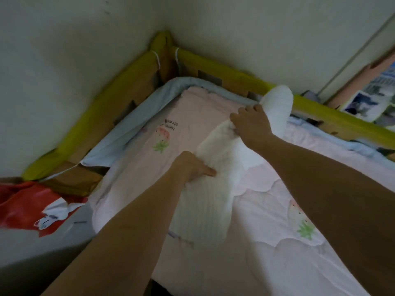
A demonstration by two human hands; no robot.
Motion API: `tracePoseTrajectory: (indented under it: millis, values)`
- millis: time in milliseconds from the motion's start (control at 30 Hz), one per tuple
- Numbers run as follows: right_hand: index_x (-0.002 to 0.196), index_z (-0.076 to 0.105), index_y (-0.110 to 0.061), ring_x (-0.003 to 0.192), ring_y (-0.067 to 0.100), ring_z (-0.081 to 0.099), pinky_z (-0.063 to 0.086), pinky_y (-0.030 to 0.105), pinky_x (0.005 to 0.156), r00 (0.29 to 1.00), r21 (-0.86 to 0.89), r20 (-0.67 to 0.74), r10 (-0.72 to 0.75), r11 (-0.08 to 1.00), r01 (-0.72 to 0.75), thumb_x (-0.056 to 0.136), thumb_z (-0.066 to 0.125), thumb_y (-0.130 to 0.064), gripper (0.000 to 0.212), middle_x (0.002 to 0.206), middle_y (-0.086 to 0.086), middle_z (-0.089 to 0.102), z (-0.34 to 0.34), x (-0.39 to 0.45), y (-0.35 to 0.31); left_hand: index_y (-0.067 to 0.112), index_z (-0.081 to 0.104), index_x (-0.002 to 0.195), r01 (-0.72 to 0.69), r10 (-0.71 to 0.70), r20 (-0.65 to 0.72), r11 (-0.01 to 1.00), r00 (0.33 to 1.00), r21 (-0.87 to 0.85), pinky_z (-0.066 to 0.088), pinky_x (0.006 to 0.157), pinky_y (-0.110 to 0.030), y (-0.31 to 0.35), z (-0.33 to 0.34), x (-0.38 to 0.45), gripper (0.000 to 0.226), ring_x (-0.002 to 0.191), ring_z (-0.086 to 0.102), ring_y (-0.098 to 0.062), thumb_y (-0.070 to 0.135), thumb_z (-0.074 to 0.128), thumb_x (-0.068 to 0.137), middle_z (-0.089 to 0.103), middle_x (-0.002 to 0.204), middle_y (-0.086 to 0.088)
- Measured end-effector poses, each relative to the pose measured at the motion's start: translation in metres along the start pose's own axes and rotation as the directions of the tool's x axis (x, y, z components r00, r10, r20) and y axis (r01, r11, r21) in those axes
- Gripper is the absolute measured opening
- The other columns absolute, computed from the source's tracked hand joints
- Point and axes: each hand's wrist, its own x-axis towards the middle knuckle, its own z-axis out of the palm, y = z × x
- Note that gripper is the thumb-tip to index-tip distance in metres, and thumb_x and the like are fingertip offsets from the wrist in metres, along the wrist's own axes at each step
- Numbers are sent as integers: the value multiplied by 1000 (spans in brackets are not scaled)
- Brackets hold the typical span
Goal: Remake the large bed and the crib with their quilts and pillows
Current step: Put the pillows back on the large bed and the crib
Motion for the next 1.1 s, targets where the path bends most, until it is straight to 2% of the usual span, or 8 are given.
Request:
tracePoseTrajectory:
  millis: [67,200,333,433,533,733,933,1100]
  values:
    - [71,69,-12,66,29,63,52,35,73,996,-7,-18,-85,996,85,48,90,-15,32,66,12,63,17,46,-36,1,41,137,44,-44,26,999,999,1,45,99,-38,-25,-25,47,100,125,49,-31,38,90,59,48,139,-12]
    - [121,57,-11,115,32,50,18,43,116,981,-37,39,-190,981,192,91,54,-16,30,117,13,60,37,107,-84,5,41,140,54,-57,54,997,997,52,39,107,-40,-55,-62,106,109,130,45,-28,40,92,52,47,142,-10]
    - [135,47,-11,138,30,31,-1,45,120,965,67,47,-257,965,254,96,40,-10,39,140,15,46,64,148,-116,7,35,143,39,-53,97,989,994,142,39,103,-34,-79,-86,163,105,131,42,-27,42,88,59,42,145,-10]
    - [148,27,-13,145,28,16,1,42,120,982,220,68,-176,963,157,93,43,-6,57,155,14,24,86,157,-122,7,31,145,-30,16,61,971,998,236,35,104,-33,-78,-97,203,98,134,38,-28,53,76,71,37,149,-11]
    - [147,28,-13,141,28,26,10,41,119,995,368,40,92,924,-101,93,51,-16,59,150,13,33,119,161,-108,8,42,140,-198,212,-26,944,977,265,37,100,-32,-52,-96,243,78,130,45,-27,55,64,82,45,143,-10]
    - [146,25,-9,138,33,29,21,47,115,847,439,302,437,726,-530,90,46,-57,76,148,16,34,162,173,-59,6,37,143,-253,268,-126,960,955,124,40,106,-39,9,-54,297,95,130,45,-30,63,68,73,47,143,-12]
    - [148,24,-14,135,33,35,30,47,110,786,514,456,417,598,-615,71,55,-77,104,148,14,35,180,196,-29,11,53,132,-414,376,-228,898,898,-150,46,93,-26,16,-40,327,75,118,56,-22,37,83,69,61,126,-4]
    - [136,46,-11,128,28,44,33,38,105,882,633,326,341,614,-472,88,61,-41,58,139,11,48,156,218,-32,14,56,129,-625,512,-435,763,741,-166,48,96,-32,2,-42,315,59,109,58,-19,36,75,78,63,119,0]
